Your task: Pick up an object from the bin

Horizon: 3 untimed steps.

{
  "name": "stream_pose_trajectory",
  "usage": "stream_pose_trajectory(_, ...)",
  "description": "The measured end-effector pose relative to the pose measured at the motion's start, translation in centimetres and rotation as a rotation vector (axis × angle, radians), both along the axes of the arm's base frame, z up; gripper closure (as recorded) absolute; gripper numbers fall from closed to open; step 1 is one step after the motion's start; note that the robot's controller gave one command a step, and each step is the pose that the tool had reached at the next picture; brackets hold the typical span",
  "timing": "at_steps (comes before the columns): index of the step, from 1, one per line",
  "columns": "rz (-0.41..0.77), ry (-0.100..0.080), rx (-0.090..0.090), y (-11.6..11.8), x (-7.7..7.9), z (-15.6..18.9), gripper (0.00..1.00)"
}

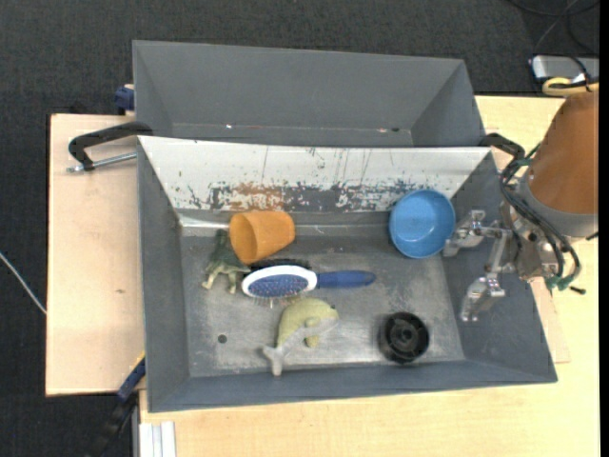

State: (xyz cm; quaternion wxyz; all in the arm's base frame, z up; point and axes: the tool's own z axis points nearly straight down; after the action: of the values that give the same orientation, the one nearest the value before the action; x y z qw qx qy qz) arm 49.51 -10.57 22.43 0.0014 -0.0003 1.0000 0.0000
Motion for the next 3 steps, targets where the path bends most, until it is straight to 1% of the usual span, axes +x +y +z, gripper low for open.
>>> stream_pose_trajectory(1,0.224,0.004,0.002,9.6,2.8,-12.3,0.00)
stream_pose_trajectory(2,0.078,-0.008,0.000,12.7,7.5,-15.1,0.00)
stream_pose_trajectory(3,0.078,-0.006,0.001,12.7,7.5,-15.0,1.00)
